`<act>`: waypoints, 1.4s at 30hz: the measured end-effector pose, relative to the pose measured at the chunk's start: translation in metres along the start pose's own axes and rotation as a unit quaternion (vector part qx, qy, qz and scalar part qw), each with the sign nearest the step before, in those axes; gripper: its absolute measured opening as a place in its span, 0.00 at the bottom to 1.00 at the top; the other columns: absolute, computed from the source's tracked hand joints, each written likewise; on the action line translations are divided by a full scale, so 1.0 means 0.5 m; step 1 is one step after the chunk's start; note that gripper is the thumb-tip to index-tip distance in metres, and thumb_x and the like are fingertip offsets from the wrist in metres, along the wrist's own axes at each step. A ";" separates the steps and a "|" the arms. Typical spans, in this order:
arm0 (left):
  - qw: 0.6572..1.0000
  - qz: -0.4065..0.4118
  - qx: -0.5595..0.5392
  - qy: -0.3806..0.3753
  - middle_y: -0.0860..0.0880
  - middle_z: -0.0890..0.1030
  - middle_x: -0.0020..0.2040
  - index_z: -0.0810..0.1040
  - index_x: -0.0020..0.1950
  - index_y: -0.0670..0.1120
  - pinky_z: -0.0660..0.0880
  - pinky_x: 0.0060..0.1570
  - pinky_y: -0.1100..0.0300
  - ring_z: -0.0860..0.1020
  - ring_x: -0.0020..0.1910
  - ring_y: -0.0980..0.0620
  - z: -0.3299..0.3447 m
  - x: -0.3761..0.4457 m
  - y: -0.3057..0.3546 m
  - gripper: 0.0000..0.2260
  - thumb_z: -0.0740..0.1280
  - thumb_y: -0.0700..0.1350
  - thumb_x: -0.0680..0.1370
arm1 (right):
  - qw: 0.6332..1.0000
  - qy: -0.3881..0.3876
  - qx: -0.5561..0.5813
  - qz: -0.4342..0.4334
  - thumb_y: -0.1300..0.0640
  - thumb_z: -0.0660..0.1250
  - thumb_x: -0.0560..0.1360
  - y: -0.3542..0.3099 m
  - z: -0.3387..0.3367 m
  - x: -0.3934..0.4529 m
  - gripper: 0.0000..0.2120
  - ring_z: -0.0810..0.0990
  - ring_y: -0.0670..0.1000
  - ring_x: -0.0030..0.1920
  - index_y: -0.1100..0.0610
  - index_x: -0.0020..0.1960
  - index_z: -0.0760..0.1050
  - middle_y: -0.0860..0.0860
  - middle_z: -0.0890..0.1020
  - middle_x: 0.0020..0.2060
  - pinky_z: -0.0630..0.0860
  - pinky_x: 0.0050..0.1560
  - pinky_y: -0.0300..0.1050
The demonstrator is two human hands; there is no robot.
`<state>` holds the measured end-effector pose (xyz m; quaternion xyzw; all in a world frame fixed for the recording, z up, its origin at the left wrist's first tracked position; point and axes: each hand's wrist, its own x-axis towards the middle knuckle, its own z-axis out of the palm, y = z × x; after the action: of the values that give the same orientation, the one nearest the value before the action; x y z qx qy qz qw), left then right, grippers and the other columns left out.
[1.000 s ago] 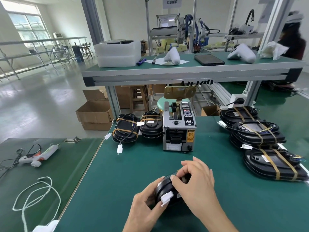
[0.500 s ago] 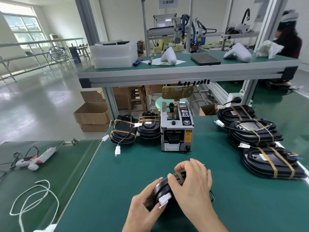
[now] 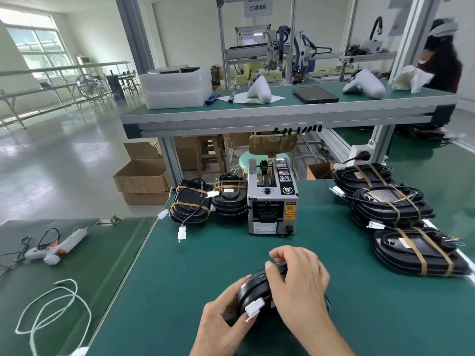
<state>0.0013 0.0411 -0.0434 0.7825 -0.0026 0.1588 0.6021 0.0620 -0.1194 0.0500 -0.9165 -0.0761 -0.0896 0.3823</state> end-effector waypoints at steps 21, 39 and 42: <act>1.000 0.000 0.001 -0.012 0.50 0.87 0.63 0.78 0.74 0.57 0.80 0.64 0.57 0.84 0.64 0.51 -0.003 0.003 0.022 0.24 0.76 0.54 0.79 | 0.896 -0.058 0.315 0.308 0.65 0.68 0.77 -0.010 0.072 0.338 0.03 0.83 0.55 0.35 0.59 0.46 0.76 0.58 0.86 0.42 0.70 0.25 0.36; 1.000 0.013 -0.003 -0.010 0.52 0.87 0.63 0.79 0.72 0.59 0.79 0.65 0.58 0.84 0.65 0.52 0.000 -0.001 0.027 0.23 0.77 0.50 0.78 | 0.893 -0.146 0.291 0.309 0.55 0.69 0.79 -0.022 0.037 0.318 0.14 0.61 0.48 0.25 0.54 0.38 0.68 0.50 0.67 0.27 0.61 0.30 0.38; 1.000 0.011 -0.007 -0.010 0.52 0.87 0.62 0.79 0.72 0.60 0.79 0.65 0.59 0.84 0.64 0.52 0.000 0.000 0.027 0.23 0.77 0.51 0.78 | 0.948 -0.148 0.231 0.160 0.53 0.71 0.78 -0.019 -0.026 0.287 0.24 0.56 0.51 0.25 0.52 0.33 0.59 0.52 0.61 0.27 0.57 0.32 0.43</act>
<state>-0.0013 0.0372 -0.0305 0.7795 -0.0183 0.1579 0.6059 0.1980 -0.1120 0.0973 -0.8061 -0.0032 0.1295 0.5774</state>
